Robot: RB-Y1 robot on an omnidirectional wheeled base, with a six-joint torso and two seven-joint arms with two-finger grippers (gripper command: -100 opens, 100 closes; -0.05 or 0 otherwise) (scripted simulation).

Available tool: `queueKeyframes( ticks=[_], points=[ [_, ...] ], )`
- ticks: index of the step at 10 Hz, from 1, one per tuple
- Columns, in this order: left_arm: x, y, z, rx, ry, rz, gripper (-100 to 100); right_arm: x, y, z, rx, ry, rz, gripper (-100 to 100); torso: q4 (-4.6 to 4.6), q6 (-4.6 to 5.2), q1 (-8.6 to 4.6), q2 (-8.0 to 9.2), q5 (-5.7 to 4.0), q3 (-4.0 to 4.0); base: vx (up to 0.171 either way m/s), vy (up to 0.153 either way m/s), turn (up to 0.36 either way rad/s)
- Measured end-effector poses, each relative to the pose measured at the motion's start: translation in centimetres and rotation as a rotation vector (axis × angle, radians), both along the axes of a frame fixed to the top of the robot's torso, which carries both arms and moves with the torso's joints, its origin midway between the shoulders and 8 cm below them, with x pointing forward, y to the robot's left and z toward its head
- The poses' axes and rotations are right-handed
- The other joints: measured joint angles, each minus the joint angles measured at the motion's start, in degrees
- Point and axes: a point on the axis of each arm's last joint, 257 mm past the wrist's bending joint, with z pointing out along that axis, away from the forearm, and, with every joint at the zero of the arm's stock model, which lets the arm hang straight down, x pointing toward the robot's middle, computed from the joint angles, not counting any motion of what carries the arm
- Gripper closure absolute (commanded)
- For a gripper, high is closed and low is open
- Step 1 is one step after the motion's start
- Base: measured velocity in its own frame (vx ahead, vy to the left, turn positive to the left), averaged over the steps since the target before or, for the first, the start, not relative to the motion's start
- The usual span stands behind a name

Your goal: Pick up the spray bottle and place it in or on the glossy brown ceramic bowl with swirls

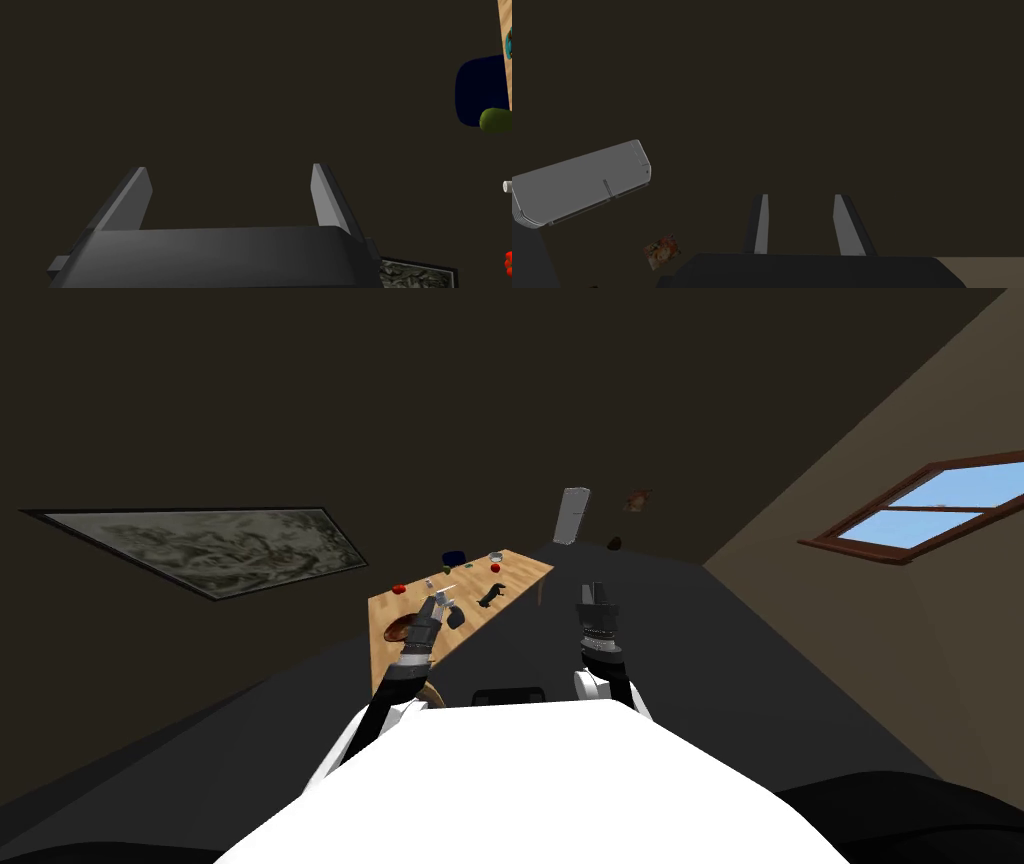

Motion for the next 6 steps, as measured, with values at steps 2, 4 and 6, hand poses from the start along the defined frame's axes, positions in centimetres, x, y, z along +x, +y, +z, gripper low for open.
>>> queueKeyframes(
  ticks=[2, 4, 6],
  points=[
    [0.3, -0.9, -2.8, 0.046, 0.076, -0.024, -100, 0.0, 0.0, 0.0, 0.0, 0.0, 0.0, 0, 0.0, 0.0, -0.05, -0.02, -0.01, -0.01, 0.001, 0.039, -0.067],
    [0.6, -1.1, -6.3, 0.104, 0.159, -0.053, -100, 0.0, 0.0, 0.0, 0.0, 0.0, 0.0, 0, 0.0, 0.02, 0.03, -0.05, 0.0, -0.03, 0.003, 0.056, -0.095],
    [0.5, -1.3, -9.2, 0.15, 0.227, -0.072, -100, 0.0, 0.0, 0.0, 0.0, 0.0, 0.0, 0, -0.01, 0.01, -0.06, -0.07, -0.01, -0.04, 0.011, 0.049, -0.123]
  ],
)
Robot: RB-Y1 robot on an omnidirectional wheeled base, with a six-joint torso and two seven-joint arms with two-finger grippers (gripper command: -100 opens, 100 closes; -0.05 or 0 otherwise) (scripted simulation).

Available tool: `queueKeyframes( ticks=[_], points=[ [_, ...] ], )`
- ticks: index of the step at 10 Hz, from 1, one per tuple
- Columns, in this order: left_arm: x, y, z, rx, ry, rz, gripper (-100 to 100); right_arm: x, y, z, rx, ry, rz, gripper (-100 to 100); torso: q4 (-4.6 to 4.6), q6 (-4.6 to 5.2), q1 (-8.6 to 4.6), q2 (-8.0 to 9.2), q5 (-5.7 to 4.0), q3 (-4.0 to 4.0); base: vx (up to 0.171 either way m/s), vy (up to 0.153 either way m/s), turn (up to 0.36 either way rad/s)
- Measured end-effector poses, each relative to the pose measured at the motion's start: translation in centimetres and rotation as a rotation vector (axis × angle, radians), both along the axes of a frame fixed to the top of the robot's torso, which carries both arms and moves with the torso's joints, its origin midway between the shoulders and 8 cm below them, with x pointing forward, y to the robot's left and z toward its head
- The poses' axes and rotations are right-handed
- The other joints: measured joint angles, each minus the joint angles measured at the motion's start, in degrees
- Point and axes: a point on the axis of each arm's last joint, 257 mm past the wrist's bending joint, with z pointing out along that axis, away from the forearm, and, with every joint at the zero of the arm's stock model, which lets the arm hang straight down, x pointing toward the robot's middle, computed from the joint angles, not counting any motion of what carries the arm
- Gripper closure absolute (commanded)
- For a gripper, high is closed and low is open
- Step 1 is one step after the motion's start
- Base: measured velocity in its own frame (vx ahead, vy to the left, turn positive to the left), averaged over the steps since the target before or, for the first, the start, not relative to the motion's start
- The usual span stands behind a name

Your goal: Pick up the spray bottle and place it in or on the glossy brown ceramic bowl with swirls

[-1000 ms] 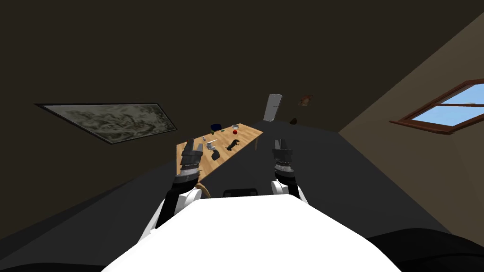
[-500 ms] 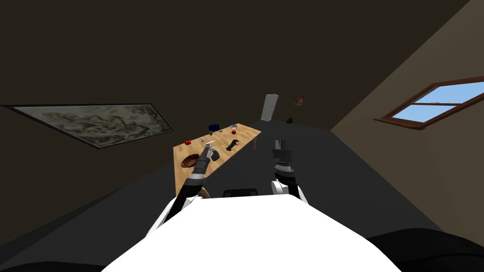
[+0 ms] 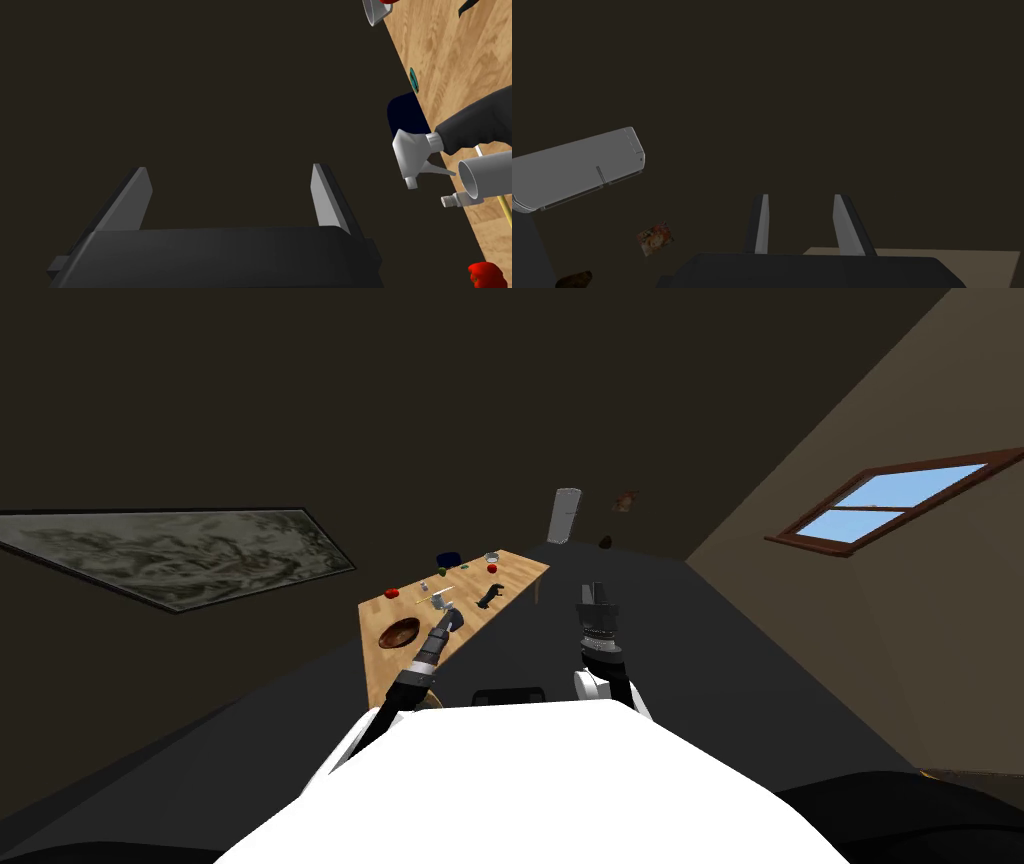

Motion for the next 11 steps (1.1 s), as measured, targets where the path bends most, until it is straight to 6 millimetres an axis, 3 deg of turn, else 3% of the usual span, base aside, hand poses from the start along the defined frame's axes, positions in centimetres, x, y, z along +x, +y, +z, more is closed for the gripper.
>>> queueKeyframes(
  ticks=[2, 5, 11],
  points=[
    [-0.5, -0.4, -4.7, 0.085, 0.099, -0.04, -100, 0.0, 0.0, 0.0, 0.0, 0.0, 0.0, 0, 0.0, -0.01, 0.15, 0.0, 0.03, 0.0, 0.009, 0.07, -0.11],
    [-1.8, -0.5, -9.9, 0.193, 0.208, -0.087, -100, 0.0, 0.0, 0.0, 0.0, 0.0, 0.0, 0, -0.01, 0.0, 0.06, -0.06, 0.01, -0.03, 0.018, 0.049, -0.118],
    [-4.1, 1.7, -17.4, 0.41, 0.362, -0.17, -100, 0.0, 0.0, 0.0, 0.0, 0.0, 0.0, 0, -0.01, -0.03, 0.0, -0.07, 0.0, -0.04, 0.014, 0.041, -0.121]
  ],
)
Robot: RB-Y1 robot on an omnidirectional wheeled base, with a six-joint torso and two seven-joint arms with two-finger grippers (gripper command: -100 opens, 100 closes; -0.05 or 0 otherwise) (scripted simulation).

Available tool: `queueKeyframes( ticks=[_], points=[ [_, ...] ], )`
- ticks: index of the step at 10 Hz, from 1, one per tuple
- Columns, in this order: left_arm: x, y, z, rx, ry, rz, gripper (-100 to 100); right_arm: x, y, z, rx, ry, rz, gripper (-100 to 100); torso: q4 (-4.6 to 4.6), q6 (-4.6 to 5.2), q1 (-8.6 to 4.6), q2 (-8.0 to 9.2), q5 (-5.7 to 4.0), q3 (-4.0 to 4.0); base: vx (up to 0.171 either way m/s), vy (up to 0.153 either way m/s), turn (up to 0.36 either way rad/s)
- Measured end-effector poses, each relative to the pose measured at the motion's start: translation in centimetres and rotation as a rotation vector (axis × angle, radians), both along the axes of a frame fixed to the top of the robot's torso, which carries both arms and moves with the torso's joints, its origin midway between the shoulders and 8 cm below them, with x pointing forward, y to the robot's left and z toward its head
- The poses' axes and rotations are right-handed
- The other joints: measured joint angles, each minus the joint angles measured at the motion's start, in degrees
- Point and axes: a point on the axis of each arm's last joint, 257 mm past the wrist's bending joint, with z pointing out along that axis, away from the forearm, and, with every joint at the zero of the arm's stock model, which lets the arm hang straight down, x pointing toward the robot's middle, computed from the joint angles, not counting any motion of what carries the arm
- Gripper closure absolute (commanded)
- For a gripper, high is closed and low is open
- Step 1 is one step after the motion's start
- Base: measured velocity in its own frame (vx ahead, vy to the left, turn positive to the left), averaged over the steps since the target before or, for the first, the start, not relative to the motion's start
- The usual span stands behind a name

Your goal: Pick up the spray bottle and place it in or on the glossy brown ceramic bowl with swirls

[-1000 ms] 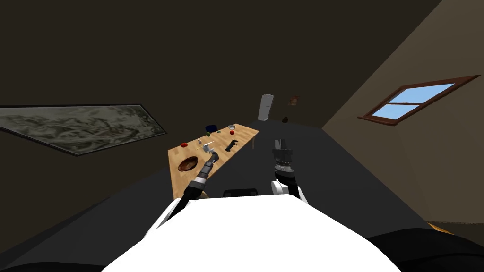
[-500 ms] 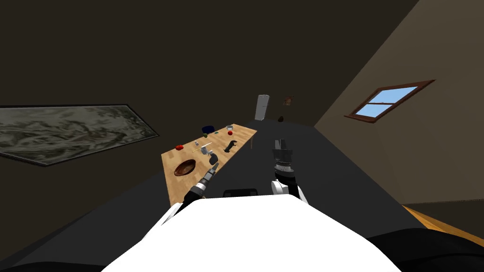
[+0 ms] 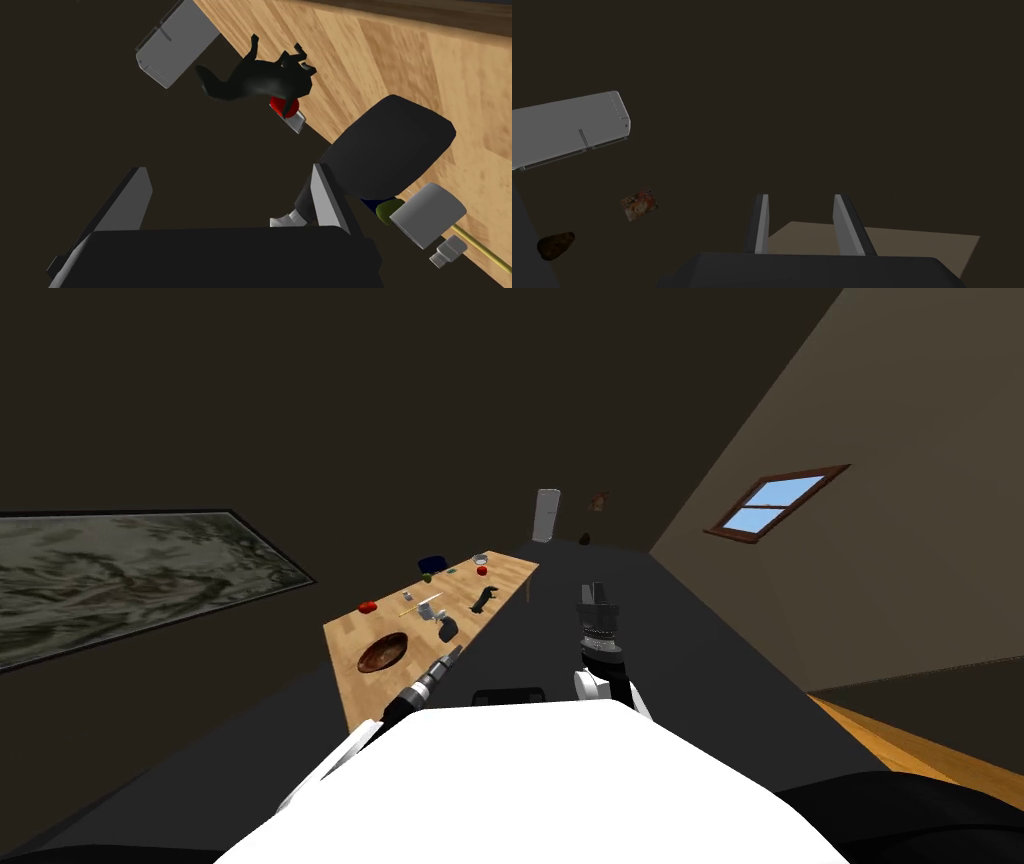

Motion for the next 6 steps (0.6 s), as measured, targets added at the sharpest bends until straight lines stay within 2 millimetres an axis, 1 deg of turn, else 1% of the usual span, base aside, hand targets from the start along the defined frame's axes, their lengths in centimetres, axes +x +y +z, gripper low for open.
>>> queueKeyframes(
  ticks=[1, 2, 3, 4, 5, 6],
  points=[
    [-0.5, 0.5, -1.2, 0.046, 0.025, -0.021, -100, 0.0, 0.0, 0.0, 0.0, 0.0, 0.0, 0, 0.0, 0.02, 0.01, 0.0, 0.0, 0.0, 0.024, 0.054, -0.2],
    [-0.8, 1.2, -2.8, 0.098, 0.05, -0.046, -100, 0.0, 0.0, 0.0, 0.0, 0.0, 0.0, 0, 0.0, 0.03, 0.05, -0.03, 0.01, -0.02, 0.019, 0.041, -0.082],
    [-1.2, 1.9, -3.4, 0.131, 0.065, -0.059, -100, 0.0, 0.0, 0.0, 0.0, 0.0, 0.0, 0, 0.0, -0.01, 0.0, -0.02, 0.0, -0.01, 0.015, 0.036, -0.122],
    [-1.5, 2.9, -4.3, 0.176, 0.084, -0.078, -100, 0.0, 0.0, 0.0, 0.0, 0.0, 0.0, 0, 0.0, 0.02, -0.01, -0.01, 0.0, -0.01, 0.014, 0.043, -0.196],
    [-2.0, 4.2, -5.4, 0.229, 0.106, -0.101, -100, 0.0, 0.0, 0.0, 0.0, 0.0, 0.0, 0, 0.0, 0.02, 0.01, -0.01, 0.0, -0.01, 0.013, 0.034, -0.082],
    [-2.2, 4.7, -5.8, 0.26, 0.116, -0.116, -100, 0.0, 0.0, 0.0, 0.0, 0.0, 0.0, 0, 0.0, -0.01, -0.04, 0.0, 0.0, 0.0, 0.01, 0.029, -0.123]
  ],
)
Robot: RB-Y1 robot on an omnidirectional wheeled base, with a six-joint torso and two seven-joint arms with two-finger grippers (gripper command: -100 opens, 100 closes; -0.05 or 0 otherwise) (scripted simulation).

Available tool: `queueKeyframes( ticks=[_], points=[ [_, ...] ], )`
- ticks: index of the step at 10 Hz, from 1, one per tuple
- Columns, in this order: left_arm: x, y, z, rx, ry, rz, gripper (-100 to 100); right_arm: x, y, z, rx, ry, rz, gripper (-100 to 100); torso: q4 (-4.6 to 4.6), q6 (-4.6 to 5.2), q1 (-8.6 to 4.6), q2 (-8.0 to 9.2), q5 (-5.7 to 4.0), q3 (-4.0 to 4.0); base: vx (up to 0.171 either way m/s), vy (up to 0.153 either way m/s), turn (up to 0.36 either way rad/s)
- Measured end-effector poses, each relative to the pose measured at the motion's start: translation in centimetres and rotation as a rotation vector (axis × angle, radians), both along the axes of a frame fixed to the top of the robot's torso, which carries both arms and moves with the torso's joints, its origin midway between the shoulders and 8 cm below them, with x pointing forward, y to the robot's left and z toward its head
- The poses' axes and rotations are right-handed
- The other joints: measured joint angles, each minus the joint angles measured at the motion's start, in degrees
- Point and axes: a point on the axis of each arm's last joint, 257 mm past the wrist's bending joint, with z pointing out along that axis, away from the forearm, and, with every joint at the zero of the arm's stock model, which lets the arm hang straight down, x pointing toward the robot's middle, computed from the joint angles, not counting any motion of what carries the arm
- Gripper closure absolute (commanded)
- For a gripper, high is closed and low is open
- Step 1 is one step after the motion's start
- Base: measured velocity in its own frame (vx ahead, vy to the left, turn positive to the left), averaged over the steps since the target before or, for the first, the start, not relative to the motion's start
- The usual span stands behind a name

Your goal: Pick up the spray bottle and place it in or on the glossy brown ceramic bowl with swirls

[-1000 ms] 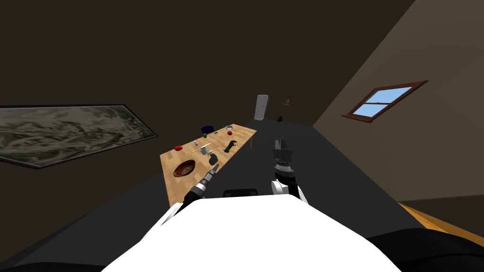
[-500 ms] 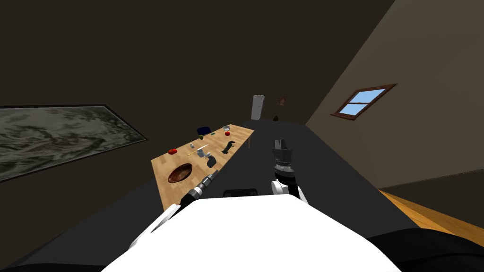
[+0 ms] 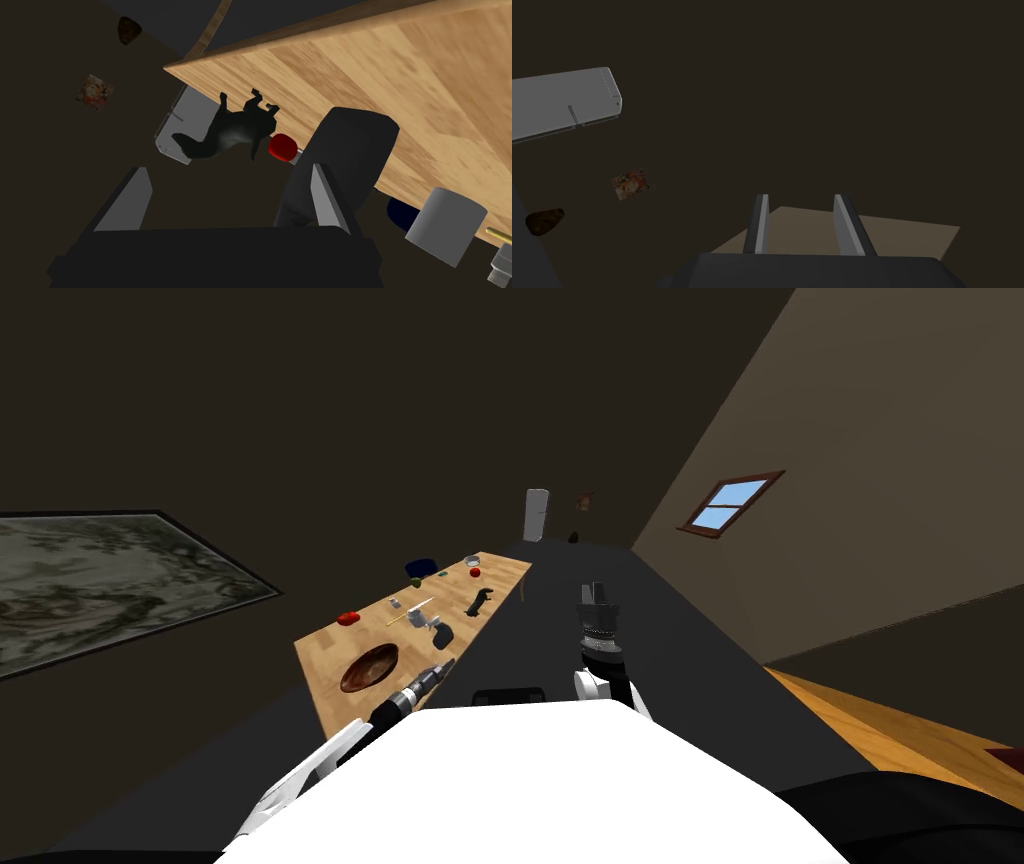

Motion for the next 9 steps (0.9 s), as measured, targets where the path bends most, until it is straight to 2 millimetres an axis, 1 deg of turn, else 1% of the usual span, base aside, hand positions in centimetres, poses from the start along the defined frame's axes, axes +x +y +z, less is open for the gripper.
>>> queueKeyframes(
  ticks=[1, 4, 5, 7, 8, 9],
  points=[
    [-0.2, 1.0, -0.7, 0.045, 0.014, -0.02, -100, 0.0, 0.0, 0.0, 0.0, 0.0, 0.0, 0, 0.0, 0.02, -0.01, 0.0, 0.0, 0.0, 0.011, 0.038, -0.185],
    [-0.7, 3.9, -1.8, 0.164, 0.045, -0.074, -100, 0.0, 0.0, 0.0, 0.0, 0.0, 0.0, 0, 0.01, 0.01, -0.02, 0.03, -0.01, 0.02, 0.002, 0.032, -0.116],
    [-0.4, 5.2, -2.2, 0.213, 0.053, -0.097, -100, 0.0, 0.0, 0.0, 0.0, 0.0, 0.0, 0, 0.01, 0.02, 0.0, 0.02, 0.0, 0.01, 0.003, 0.041, -0.201],
    [-0.2, 8.1, -2.2, 0.308, 0.064, -0.143, -100, 0.0, 0.0, 0.0, 0.0, 0.0, 0.0, 0, 0.0, 0.01, 0.02, -0.01, 0.0, 0.0, 0.011, 0.042, -0.159],
    [0.2, 9.2, -2.2, 0.353, 0.065, -0.165, -100, 0.0, 0.0, 0.0, 0.0, 0.0, 0.0, 0, 0.0, 0.01, 0.01, -0.03, 0.01, -0.02, 0.011, 0.031, -0.14],
    [0.5, 10.2, -1.8, 0.393, 0.063, -0.186, -100, 0.0, 0.0, 0.0, 0.0, 0.0, 0.0, 0, 0.0, 0.0, -0.03, -0.03, -0.01, -0.01, 0.008, 0.021, -0.121]
  ],
)
